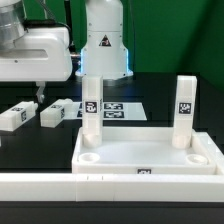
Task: Assemble desk
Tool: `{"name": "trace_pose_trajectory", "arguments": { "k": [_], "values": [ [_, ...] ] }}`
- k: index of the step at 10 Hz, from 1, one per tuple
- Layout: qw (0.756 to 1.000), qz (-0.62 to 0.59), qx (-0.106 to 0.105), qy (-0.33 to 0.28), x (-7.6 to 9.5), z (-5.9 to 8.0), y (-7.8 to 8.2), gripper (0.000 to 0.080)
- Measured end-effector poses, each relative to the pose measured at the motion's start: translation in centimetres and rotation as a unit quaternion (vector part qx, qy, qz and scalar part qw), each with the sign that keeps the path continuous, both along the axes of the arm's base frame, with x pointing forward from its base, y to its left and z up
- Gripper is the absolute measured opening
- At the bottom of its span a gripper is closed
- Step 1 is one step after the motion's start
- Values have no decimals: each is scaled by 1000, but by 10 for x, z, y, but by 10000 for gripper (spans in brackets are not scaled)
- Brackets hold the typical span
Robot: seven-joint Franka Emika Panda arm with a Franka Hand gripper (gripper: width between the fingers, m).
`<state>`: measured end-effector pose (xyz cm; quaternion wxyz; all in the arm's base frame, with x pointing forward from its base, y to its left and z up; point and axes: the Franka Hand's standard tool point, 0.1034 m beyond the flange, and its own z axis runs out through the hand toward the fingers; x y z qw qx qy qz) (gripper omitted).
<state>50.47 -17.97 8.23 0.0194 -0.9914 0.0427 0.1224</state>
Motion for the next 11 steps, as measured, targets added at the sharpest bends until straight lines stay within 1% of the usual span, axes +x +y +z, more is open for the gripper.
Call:
{"name": "trace_pose_trajectory", "arguments": {
  "k": [2, 3, 4, 5, 6, 7, 9, 10, 11],
  "values": [
    [1000, 0, 0, 1, 0, -1, 0, 649],
    [1000, -11, 6, 8, -4, -2, -1, 649],
    [998, -48, 25, 29, -16, -6, -8, 649],
    [997, -65, 24, 38, -26, -12, -13, 649],
    [995, -79, 28, 50, -38, -19, -9, 649],
    [994, -84, 35, 65, -48, -23, -5, 649],
    [994, -81, 37, 69, -43, -22, -5, 649],
    [994, -81, 37, 70, -43, -23, -5, 649],
    [990, -84, 50, 100, -50, -23, 0, 649]
  ]
}}
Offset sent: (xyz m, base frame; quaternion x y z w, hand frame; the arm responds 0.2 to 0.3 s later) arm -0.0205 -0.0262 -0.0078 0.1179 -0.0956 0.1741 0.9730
